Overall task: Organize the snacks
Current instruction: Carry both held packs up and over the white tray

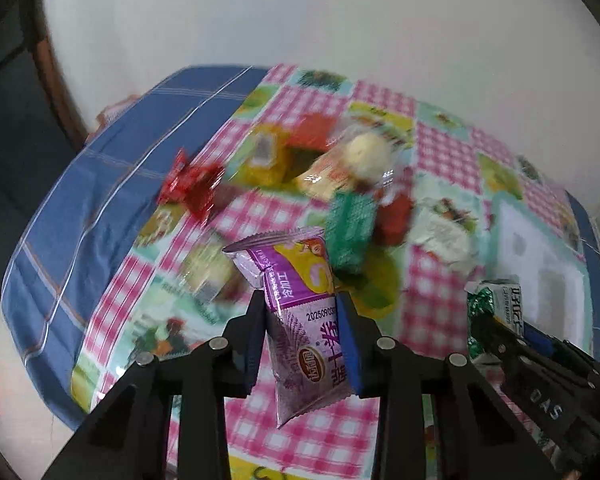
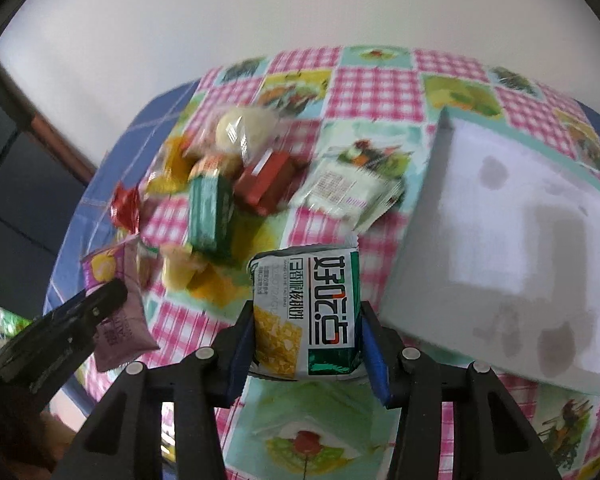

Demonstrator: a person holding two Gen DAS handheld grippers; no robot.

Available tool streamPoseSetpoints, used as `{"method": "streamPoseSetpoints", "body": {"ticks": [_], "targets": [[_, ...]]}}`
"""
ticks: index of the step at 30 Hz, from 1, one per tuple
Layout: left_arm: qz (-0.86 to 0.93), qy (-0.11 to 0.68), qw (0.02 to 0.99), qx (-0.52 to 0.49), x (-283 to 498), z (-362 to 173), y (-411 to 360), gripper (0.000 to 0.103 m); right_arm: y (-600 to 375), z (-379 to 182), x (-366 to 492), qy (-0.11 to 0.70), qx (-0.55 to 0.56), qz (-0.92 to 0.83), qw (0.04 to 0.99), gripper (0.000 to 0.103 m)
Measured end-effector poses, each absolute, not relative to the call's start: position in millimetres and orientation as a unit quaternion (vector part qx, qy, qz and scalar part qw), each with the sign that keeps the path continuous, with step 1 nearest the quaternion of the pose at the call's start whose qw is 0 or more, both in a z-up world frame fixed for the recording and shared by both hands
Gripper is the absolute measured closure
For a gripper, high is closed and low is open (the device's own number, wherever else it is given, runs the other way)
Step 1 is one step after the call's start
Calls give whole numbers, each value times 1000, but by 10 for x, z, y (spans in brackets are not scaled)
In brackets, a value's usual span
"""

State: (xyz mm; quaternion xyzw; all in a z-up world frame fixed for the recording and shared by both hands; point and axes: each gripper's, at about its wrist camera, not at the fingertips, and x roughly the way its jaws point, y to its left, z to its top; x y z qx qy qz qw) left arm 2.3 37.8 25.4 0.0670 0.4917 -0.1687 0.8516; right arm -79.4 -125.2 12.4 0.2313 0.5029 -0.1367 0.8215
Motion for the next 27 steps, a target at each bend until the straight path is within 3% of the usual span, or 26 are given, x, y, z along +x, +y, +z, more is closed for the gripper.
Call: {"method": "streamPoseSetpoints", "body": {"ticks": [11,27], "targets": [[-295,439,836,149,-295,513,-746,67,-2241,209,-1260,465,282,-290,787,52],[-403,426,784,202,-301,9,-2188,67,-3081,77,-1577,435,308,-381,755,52]]}}
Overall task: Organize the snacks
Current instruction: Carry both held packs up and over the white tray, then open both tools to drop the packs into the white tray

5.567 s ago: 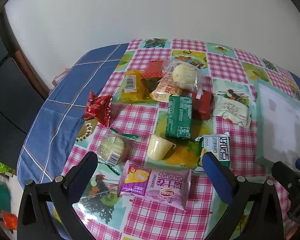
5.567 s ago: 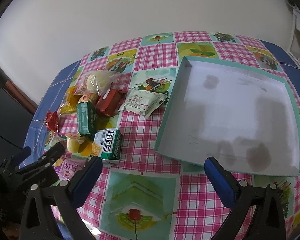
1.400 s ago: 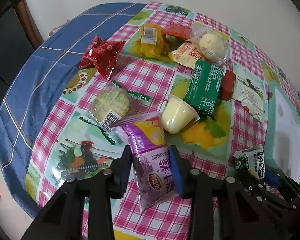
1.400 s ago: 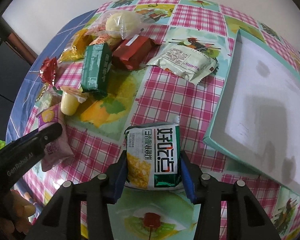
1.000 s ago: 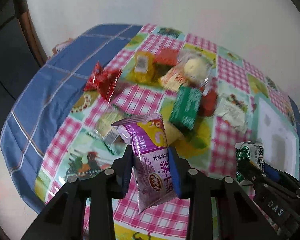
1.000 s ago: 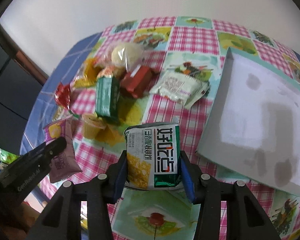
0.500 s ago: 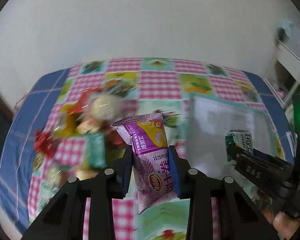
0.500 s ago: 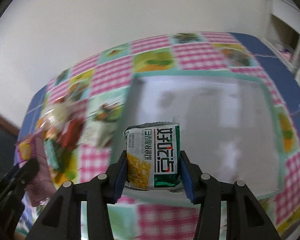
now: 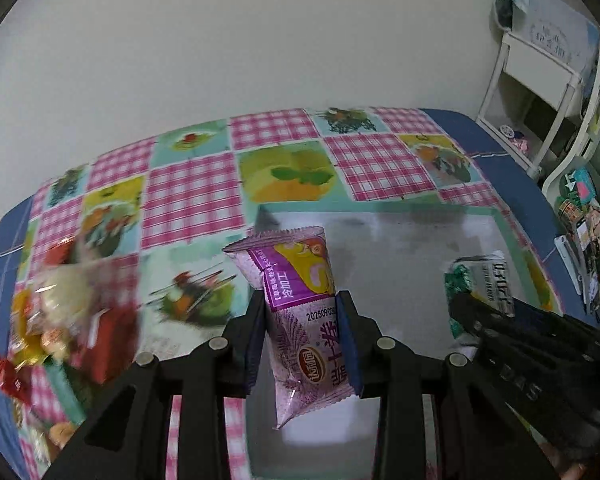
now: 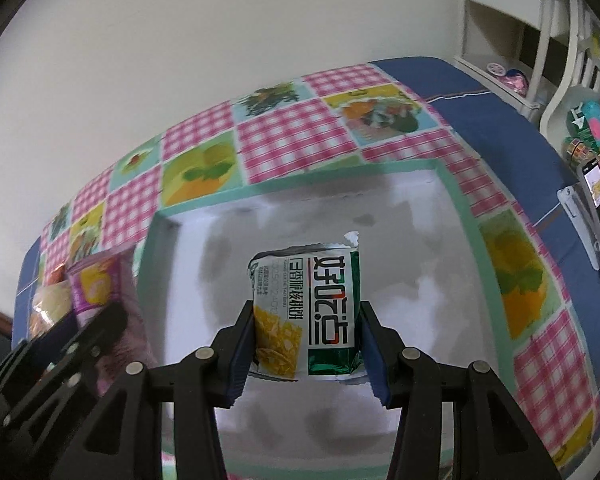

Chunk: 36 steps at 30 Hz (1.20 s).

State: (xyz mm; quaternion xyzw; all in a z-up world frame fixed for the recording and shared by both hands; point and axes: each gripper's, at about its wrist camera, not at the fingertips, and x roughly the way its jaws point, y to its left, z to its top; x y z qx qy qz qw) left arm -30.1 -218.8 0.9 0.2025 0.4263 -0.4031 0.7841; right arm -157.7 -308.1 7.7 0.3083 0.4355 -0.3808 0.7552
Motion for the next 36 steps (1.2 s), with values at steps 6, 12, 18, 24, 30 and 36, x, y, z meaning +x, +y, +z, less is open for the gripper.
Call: {"method": "streamPoseSetpoints", "body": {"ticks": [6,12,18,24,30,36], "targets": [[-403,443,776,199,-112,-258,-2452,67,-3247,-43,-1515,446,303,-387,748,52],[-399,455,775,181,79,-413,-2478,65,-3381,-150,-1414,445,292,-386,753,52],[-375,462,784,177,164,-428,-2390,64,-3394,-285,-1281,456,284,-380,753,52],[-329,494,787,171,313,-503,-2158,62,-3335,-313,-1191,464,273,-372,756,52],[-313,507,787,162,389,-516,-1991,62,-3251,-336,-1118,471,268,-363,758,51],[-324,524,773,153,358,-461,-1964,49,-3201,-289,-1094,470,257,-361,763,47]]}}
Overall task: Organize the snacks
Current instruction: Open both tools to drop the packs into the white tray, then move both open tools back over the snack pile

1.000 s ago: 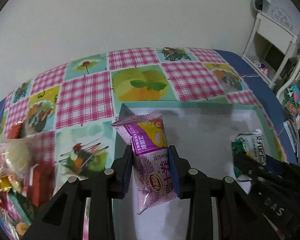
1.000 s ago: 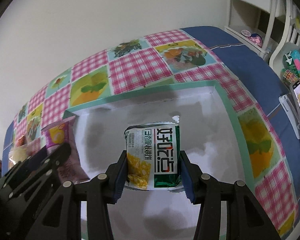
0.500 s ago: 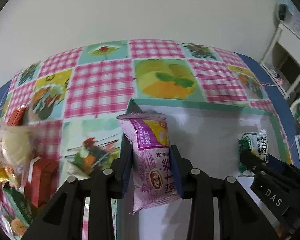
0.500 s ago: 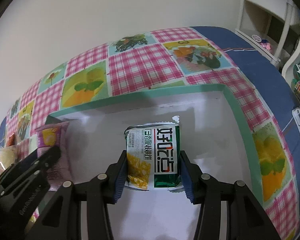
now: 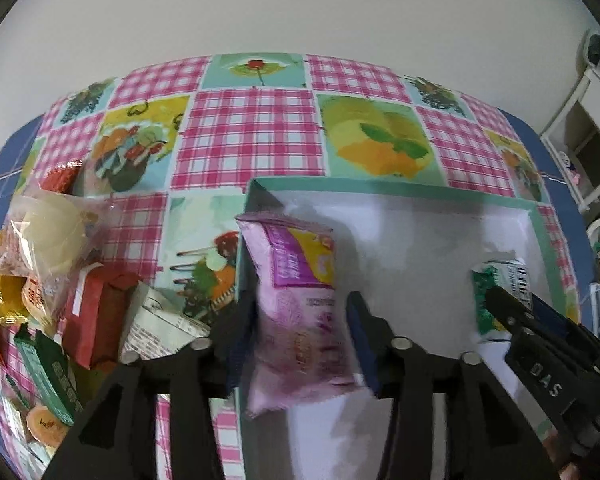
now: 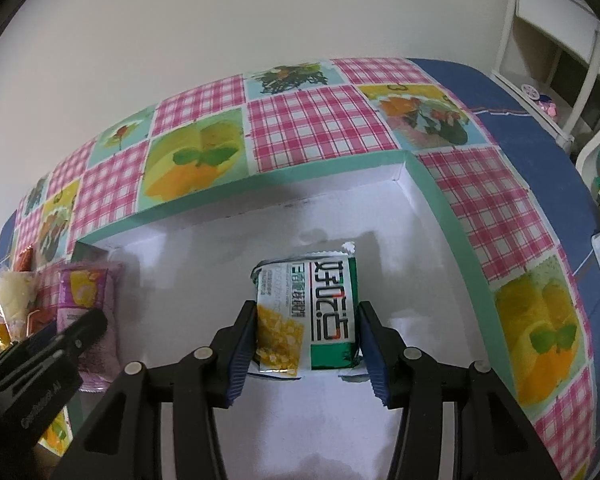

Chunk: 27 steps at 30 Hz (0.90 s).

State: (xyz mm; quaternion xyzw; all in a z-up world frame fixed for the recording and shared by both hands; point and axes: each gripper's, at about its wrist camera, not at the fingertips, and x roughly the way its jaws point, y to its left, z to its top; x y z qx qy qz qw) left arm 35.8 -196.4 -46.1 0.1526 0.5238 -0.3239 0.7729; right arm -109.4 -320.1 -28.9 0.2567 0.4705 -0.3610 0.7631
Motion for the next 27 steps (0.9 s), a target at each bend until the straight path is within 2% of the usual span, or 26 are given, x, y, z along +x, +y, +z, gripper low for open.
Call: {"method": "streamPoseSetpoints", "body": {"ticks": [1,6,9,12,14,19,22,27], "targets": [[-325,524,772,154,339,-438,-1967,45,-3191,-270,-1091,471,254,-360,764,44],[-322,521,773,162,257,-275,-1939,34,-3141,-173,-1089,480,242,-359,763,41],[-311,523,778,156,240,-178,-1838,33,-3098,-114,-1102,485,246,-356,760,39],[-294,521,787,152,229,-123,-1727,19,-3021,-46,-1108,493,235,-351,761,35],[-277,518,795,153,220,-102,-1630,16,-2950,3,-1116,495,229,-346,764,28],[-217,510,818,155,255,-91,-1381,5,-2755,79,-1163,492,231,-327,773,20],[-192,510,825,148,273,-87,-1222,4,-2646,74,-1169,497,229,-318,774,17],[-162,516,829,143,285,-122,-951,3,-2483,70,-1149,500,221,-309,779,3]]}}
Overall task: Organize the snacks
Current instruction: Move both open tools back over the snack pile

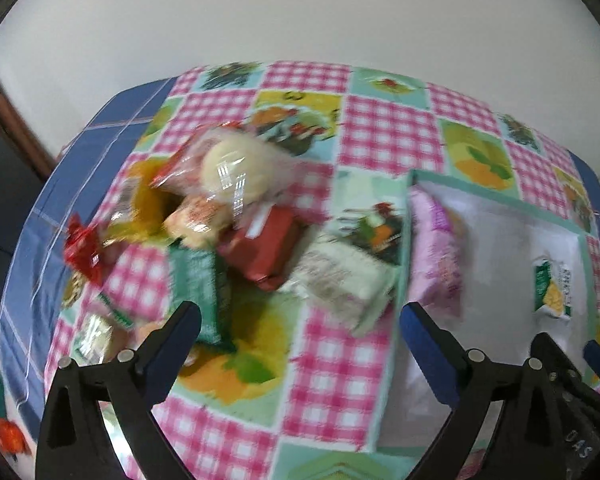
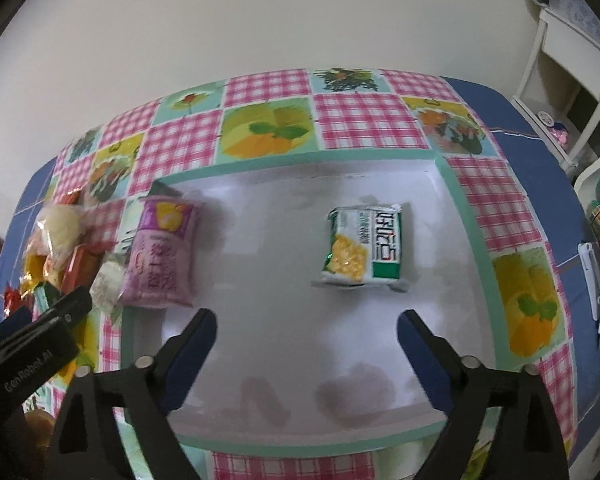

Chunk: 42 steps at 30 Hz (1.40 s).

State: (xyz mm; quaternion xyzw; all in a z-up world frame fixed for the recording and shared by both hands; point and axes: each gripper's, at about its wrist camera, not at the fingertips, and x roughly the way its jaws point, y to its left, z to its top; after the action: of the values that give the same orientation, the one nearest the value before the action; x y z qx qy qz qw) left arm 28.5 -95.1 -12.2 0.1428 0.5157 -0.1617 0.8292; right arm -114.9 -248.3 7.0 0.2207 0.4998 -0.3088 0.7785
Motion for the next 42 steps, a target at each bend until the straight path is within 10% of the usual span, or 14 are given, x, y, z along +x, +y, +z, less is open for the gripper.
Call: {"method": "streamPoseSetpoints", "body": {"ticks": [42], "targets": [[35,579,814,-31,1204,-454,954,3,-824,-278,364,511,160,-132,834,0]]}}
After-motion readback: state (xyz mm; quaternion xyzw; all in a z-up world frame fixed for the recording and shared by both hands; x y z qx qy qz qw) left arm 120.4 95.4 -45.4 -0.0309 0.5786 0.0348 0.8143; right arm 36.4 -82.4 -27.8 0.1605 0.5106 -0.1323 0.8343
